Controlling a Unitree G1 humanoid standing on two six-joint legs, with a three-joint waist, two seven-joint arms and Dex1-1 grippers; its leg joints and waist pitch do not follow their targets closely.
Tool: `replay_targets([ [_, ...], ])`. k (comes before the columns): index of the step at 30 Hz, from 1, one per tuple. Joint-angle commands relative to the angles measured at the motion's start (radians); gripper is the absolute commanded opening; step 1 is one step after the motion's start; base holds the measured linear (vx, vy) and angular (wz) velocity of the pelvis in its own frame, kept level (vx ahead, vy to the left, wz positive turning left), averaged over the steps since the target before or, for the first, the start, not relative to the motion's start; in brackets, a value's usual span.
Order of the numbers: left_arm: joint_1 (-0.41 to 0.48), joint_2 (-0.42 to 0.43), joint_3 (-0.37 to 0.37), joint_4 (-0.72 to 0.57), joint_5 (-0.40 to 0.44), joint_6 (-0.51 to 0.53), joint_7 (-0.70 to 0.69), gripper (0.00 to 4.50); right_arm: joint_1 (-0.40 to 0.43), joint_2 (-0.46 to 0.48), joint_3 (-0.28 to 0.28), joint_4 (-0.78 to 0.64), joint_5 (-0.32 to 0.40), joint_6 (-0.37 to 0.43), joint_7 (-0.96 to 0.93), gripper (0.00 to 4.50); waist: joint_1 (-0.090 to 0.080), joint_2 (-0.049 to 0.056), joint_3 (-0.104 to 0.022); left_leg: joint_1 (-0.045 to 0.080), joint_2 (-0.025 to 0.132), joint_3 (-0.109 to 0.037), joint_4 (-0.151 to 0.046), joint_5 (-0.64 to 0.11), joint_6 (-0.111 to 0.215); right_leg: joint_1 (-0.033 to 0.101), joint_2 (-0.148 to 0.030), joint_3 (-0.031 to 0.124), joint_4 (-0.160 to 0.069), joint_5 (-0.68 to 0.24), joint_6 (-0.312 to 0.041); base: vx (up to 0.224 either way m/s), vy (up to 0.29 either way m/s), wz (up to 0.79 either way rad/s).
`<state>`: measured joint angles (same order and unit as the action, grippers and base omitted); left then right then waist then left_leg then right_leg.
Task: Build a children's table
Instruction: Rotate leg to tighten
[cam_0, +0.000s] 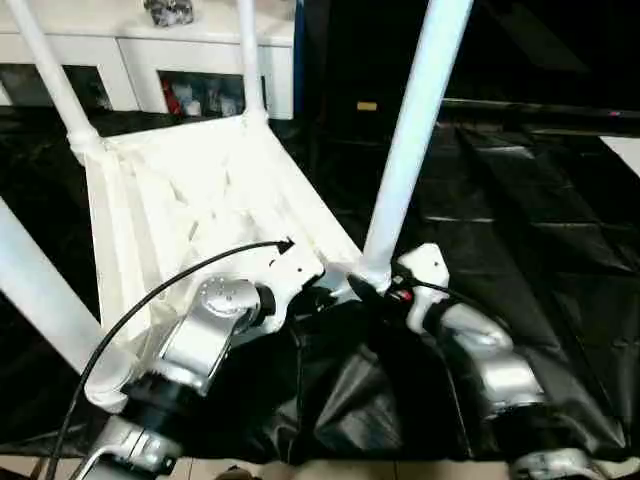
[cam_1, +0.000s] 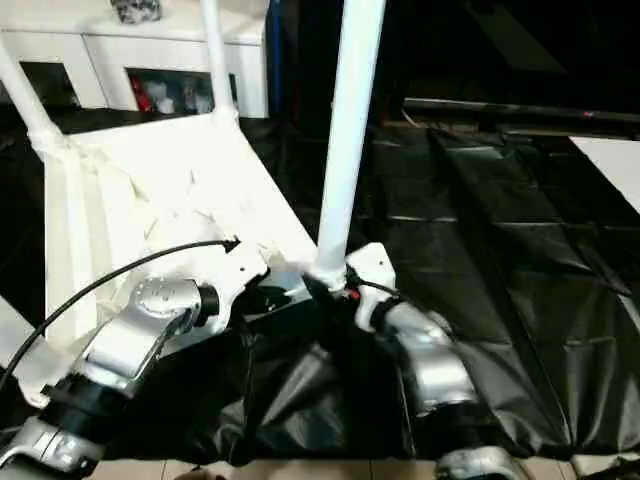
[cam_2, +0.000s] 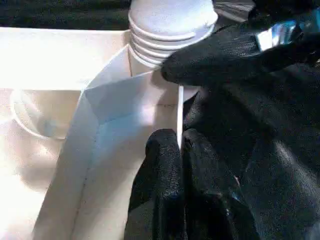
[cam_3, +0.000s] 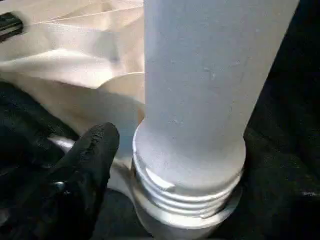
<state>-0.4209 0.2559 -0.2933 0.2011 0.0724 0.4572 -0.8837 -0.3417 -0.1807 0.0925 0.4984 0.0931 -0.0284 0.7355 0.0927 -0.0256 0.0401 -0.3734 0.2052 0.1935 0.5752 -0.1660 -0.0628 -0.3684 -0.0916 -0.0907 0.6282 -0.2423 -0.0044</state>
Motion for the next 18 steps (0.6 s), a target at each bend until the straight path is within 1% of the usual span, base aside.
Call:
replay_targets([
  [1, 0.000, 0.001, -0.071, -0.028, -0.056, -0.049, -0.104, 0.00, -0.008, -0.019, 0.092, -0.047, 0.035, 0.008, 0.182, 3.92, 0.003, -0.005, -0.053, 0.009, 0.033, -0.018, -0.058, -0.132, 0.069, 0.039, -0.059, 0.057, -0.072, 0.024, -0.203, 0.000, 0.000, 0.00],
  [4, -0.001, 0.049, -0.067, -0.038, -0.086, -0.070, -0.192, 0.00, -0.013, -0.077, 0.089, -0.060, 0.064, 0.025, 0.285, 3.92, 0.005, -0.005, -0.054, 0.010, 0.033, -0.017, -0.055, -0.129, 0.085, 0.040, -0.058, 0.056, -0.069, 0.035, -0.214, 0.000, 0.000, 0.00],
  [6, -0.001, 0.083, -0.067, -0.050, -0.108, -0.087, -0.259, 0.00, -0.014, -0.116, 0.098, -0.072, 0.079, 0.039, 0.361, 3.92, 0.007, -0.005, -0.053, 0.011, 0.036, -0.015, -0.055, -0.133, 0.089, 0.037, -0.059, 0.056, -0.069, 0.031, -0.224, 0.000, 0.000, 0.00],
  [7, -0.003, 0.101, -0.067, -0.053, -0.119, -0.084, -0.292, 0.00, -0.015, -0.138, 0.106, -0.077, 0.083, 0.046, 0.402, 3.92, 0.012, -0.003, -0.053, 0.015, 0.036, -0.015, -0.056, -0.141, 0.086, 0.036, -0.060, 0.056, -0.070, 0.013, -0.228, 0.000, 0.000, 0.00],
  [8, -0.010, 0.127, -0.067, -0.044, -0.122, -0.099, -0.330, 0.00, -0.019, -0.168, 0.118, -0.077, 0.080, 0.045, 0.454, 3.92, 0.014, -0.003, -0.051, 0.015, 0.039, -0.015, -0.057, -0.149, 0.084, 0.034, -0.059, 0.056, -0.071, -0.001, -0.228, 0.000, 0.000, 0.00],
  [9, -0.012, 0.131, -0.067, -0.040, -0.123, -0.102, -0.338, 0.00, -0.020, -0.173, 0.121, -0.076, 0.079, 0.045, 0.464, 3.92, 0.018, -0.002, -0.050, 0.017, 0.039, -0.015, -0.058, -0.156, 0.080, 0.033, -0.060, 0.056, -0.073, -0.013, -0.226, 0.000, 0.000, 0.00],
  [10, -0.016, 0.143, -0.067, -0.033, -0.126, -0.108, -0.360, 0.00, -0.023, -0.186, 0.126, -0.076, 0.078, 0.044, 0.490, 3.92, 0.019, -0.004, -0.050, 0.018, 0.039, -0.014, -0.058, -0.163, 0.077, 0.032, -0.060, 0.056, -0.073, -0.022, -0.226, 0.000, 0.000, 0.00],
  [11, -0.023, 0.156, -0.067, -0.022, -0.129, -0.116, -0.386, 0.00, -0.027, -0.199, 0.132, -0.074, 0.077, 0.042, 0.519, 3.92, 0.023, -0.002, -0.049, 0.020, 0.041, -0.014, -0.060, -0.177, 0.064, 0.030, -0.060, 0.057, -0.074, -0.041, -0.226, 0.000, 0.000, 0.00],
  [12, -0.036, 0.173, -0.067, 0.003, -0.133, -0.138, -0.418, 0.00, -0.036, -0.216, 0.140, -0.067, 0.077, 0.039, 0.557, 3.92, 0.025, -0.003, -0.048, 0.018, 0.041, -0.014, -0.061, -0.185, 0.056, 0.032, -0.061, 0.057, -0.074, -0.054, -0.223, 0.000, 0.000, 0.00],
  [15, -0.054, 0.189, -0.072, 0.031, -0.136, -0.148, -0.450, 0.00, -0.050, -0.228, 0.146, -0.053, 0.076, 0.035, 0.587, 3.92, 0.028, -0.004, -0.051, 0.017, 0.040, -0.015, -0.060, -0.180, 0.048, 0.034, -0.062, 0.056, -0.071, -0.046, -0.222, 0.000, 0.000, 0.00],
  [16, -0.061, 0.194, -0.075, 0.039, -0.136, -0.154, -0.457, 0.00, -0.054, -0.232, 0.149, -0.051, 0.077, 0.036, 0.597, 3.92, 0.027, -0.010, -0.050, 0.017, 0.040, -0.015, -0.061, -0.181, 0.046, 0.034, -0.062, 0.056, -0.071, -0.049, -0.223, 0.000, 0.000, 0.00],
  [18, -0.075, 0.196, -0.073, 0.057, -0.139, -0.159, -0.465, 0.00, -0.064, -0.236, 0.156, -0.044, 0.077, 0.039, 0.613, 3.92, 0.029, -0.009, -0.050, 0.017, 0.040, -0.014, -0.059, -0.176, 0.046, 0.033, -0.064, 0.057, -0.070, -0.049, -0.226, 0.000, 0.000, 0.00],
])
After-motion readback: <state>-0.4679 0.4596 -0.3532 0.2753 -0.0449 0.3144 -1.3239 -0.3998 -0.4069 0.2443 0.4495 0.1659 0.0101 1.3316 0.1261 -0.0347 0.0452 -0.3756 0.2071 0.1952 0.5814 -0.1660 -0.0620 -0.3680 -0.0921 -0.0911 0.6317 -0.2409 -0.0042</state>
